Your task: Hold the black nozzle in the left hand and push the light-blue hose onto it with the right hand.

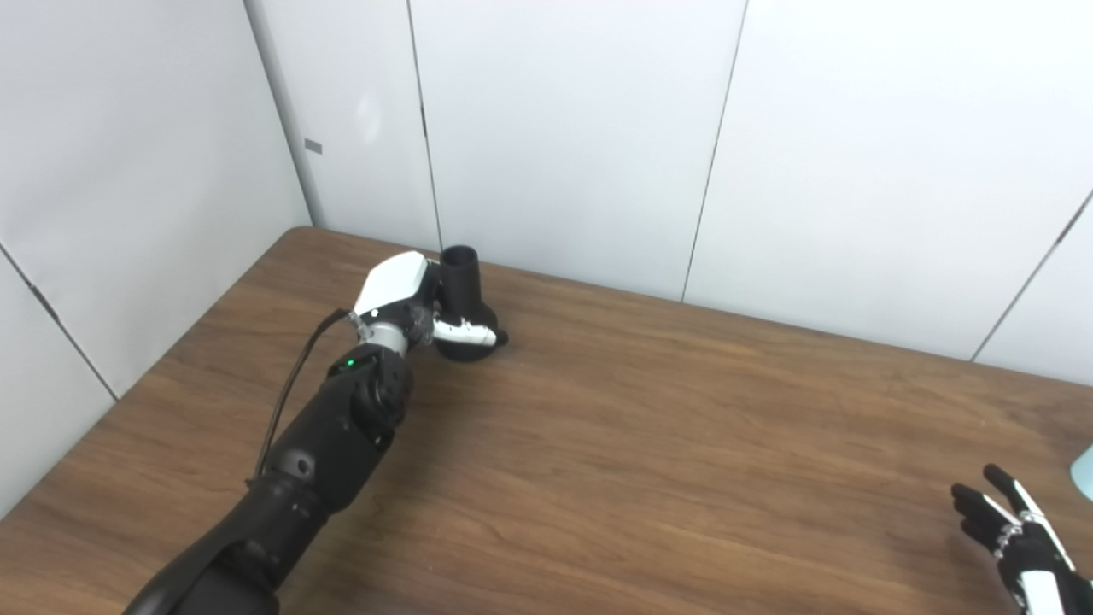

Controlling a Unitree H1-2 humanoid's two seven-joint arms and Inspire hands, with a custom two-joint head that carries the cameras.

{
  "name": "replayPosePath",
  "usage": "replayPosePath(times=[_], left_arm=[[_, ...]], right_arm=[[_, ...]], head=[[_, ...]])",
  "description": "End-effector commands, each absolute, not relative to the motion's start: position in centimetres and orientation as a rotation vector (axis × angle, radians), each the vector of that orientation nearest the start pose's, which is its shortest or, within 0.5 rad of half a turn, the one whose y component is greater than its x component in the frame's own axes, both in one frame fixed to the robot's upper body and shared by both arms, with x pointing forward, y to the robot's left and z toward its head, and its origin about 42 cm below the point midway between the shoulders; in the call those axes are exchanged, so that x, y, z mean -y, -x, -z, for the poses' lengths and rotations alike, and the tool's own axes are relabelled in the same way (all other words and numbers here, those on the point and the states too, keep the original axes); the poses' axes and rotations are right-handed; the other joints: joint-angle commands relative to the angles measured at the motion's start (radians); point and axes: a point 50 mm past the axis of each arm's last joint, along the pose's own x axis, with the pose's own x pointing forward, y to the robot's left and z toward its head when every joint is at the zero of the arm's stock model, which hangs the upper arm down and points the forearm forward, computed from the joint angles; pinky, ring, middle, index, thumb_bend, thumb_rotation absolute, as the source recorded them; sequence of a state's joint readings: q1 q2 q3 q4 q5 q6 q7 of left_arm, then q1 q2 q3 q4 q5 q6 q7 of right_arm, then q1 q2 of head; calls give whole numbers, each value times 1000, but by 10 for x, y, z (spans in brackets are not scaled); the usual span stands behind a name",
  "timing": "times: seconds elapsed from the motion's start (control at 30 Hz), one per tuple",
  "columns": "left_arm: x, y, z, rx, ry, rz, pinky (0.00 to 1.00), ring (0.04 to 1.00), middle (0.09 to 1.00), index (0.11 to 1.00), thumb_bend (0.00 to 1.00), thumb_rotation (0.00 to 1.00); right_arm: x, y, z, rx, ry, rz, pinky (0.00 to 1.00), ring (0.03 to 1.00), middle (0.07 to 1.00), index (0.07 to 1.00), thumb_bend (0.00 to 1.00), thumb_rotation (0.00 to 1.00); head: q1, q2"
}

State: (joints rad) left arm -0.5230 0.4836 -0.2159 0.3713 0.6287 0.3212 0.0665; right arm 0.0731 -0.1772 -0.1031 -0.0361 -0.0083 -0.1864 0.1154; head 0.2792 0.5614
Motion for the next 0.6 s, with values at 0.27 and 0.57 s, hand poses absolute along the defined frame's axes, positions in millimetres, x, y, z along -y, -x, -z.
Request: replayPosePath(times=[0.27,0.57], left_arm=[[-301,-412,-186,-33,-1196,-127,972,723,529,460,519,0],[-261,-372,-179,66,-1215,-48,983,698,510,473,522,0]], right_arm=[[277,-237,-91,56,129,1,895,875,840,910,448,1000],[272,-237,-92,46,152,-2,837,849,825,913,436,1000]], head=[[-45,24],[-114,42]])
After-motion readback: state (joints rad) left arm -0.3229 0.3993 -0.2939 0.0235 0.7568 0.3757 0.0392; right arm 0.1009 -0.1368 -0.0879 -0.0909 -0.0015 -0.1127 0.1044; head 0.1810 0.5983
